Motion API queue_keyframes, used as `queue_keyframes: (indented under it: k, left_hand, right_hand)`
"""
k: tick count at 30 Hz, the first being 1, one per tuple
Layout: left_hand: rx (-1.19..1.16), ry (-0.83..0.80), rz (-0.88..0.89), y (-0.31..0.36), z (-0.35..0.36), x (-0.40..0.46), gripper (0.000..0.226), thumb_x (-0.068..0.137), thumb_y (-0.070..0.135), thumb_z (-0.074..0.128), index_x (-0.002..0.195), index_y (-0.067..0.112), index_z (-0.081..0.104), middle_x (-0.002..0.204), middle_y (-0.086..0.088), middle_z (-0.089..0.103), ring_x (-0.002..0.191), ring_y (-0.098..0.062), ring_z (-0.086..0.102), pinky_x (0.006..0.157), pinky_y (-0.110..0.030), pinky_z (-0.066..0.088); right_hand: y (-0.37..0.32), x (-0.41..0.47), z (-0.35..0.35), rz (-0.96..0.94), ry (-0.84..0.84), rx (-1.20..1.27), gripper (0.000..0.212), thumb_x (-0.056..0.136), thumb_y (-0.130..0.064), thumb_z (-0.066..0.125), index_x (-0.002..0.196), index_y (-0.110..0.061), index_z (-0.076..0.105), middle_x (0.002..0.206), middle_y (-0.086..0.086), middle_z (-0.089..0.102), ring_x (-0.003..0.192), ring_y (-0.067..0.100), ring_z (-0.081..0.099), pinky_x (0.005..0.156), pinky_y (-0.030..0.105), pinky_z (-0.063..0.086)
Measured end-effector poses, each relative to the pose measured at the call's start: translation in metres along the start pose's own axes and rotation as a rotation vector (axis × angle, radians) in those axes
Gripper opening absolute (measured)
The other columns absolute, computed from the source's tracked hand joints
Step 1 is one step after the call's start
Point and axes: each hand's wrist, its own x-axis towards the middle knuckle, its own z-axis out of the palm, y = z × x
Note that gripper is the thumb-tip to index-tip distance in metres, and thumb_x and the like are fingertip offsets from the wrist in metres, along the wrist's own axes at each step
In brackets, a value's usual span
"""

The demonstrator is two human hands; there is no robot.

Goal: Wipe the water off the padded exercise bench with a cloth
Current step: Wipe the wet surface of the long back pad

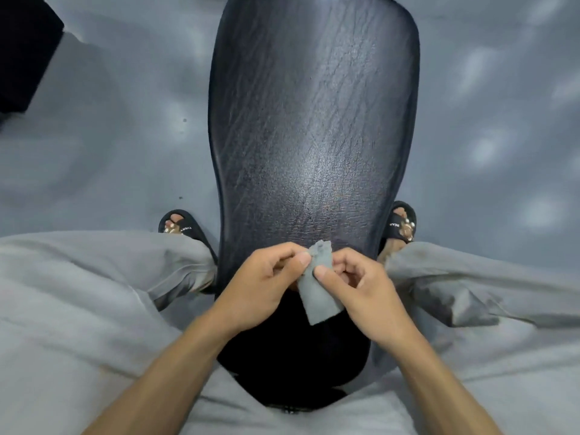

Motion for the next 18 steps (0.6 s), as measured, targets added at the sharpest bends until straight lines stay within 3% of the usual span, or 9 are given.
queue_keyframes:
  k: [3, 7, 10, 12, 15, 18]
  left_hand:
    - [0.041, 0.232, 0.016, -0.006, -0.015, 0.002, 0.021, 0.105, 0.025, 0.055, 0.105, 0.012, 0.072, 0.091, -0.003, 0.076, 0.077, -0.014, 0.072, 0.079, -0.026, 0.056]
    - [0.013, 0.621, 0.034, -0.013, -0.039, 0.011, 0.015, 0.103, 0.014, 0.058, 0.102, 0.016, 0.072, 0.087, 0.0, 0.076, 0.078, -0.016, 0.072, 0.081, -0.027, 0.056]
    - [0.067, 0.706, 0.038, -0.017, -0.039, 0.015, 0.015, 0.098, 0.012, 0.063, 0.1, 0.024, 0.072, 0.091, 0.008, 0.075, 0.087, -0.01, 0.072, 0.083, -0.02, 0.053]
    - [0.025, 0.774, 0.017, -0.018, -0.038, 0.017, 0.02, 0.097, 0.007, 0.062, 0.1, 0.024, 0.071, 0.093, 0.012, 0.073, 0.087, -0.001, 0.068, 0.081, -0.012, 0.048]
    - [-0.037, 0.896, -0.022, -0.021, -0.041, 0.019, 0.025, 0.096, 0.005, 0.059, 0.105, 0.027, 0.07, 0.108, 0.004, 0.071, 0.092, 0.006, 0.064, 0.085, -0.01, 0.046]
    - [-0.126, 0.958, -0.073, -0.028, -0.042, 0.021, 0.026, 0.097, 0.008, 0.058, 0.114, 0.024, 0.068, 0.122, 0.0, 0.067, 0.103, 0.003, 0.063, 0.093, -0.015, 0.049]
  right_hand:
    - [0.011, -0.004, -0.008, 0.025, 0.178, -0.131, 0.018, 0.095, -0.032, 0.07, 0.084, -0.018, 0.064, 0.071, -0.004, 0.06, 0.066, 0.008, 0.053, 0.065, 0.035, 0.046]
    - [0.015, -0.001, -0.016, 0.017, 0.42, -0.338, 0.024, 0.101, -0.038, 0.058, 0.086, -0.02, 0.054, 0.072, -0.003, 0.06, 0.066, 0.013, 0.056, 0.069, 0.039, 0.048]
    - [0.016, -0.002, -0.013, 0.025, 0.437, -0.459, 0.018, 0.103, -0.033, 0.057, 0.091, -0.021, 0.052, 0.069, -0.004, 0.058, 0.064, 0.008, 0.053, 0.065, 0.036, 0.043]
    - [0.015, 0.002, -0.021, 0.038, 0.569, -0.481, 0.019, 0.104, -0.033, 0.055, 0.093, -0.018, 0.05, 0.07, -0.005, 0.058, 0.066, 0.011, 0.054, 0.063, 0.038, 0.038]
    - [0.017, 0.012, -0.031, 0.081, 0.712, -0.575, 0.021, 0.105, -0.034, 0.051, 0.105, -0.013, 0.051, 0.08, 0.003, 0.064, 0.079, 0.034, 0.06, 0.068, 0.042, 0.042]
    - [0.021, 0.018, -0.026, 0.088, 0.787, -0.669, 0.024, 0.105, -0.034, 0.049, 0.115, -0.012, 0.052, 0.092, 0.017, 0.07, 0.085, 0.044, 0.064, 0.071, 0.048, 0.046]
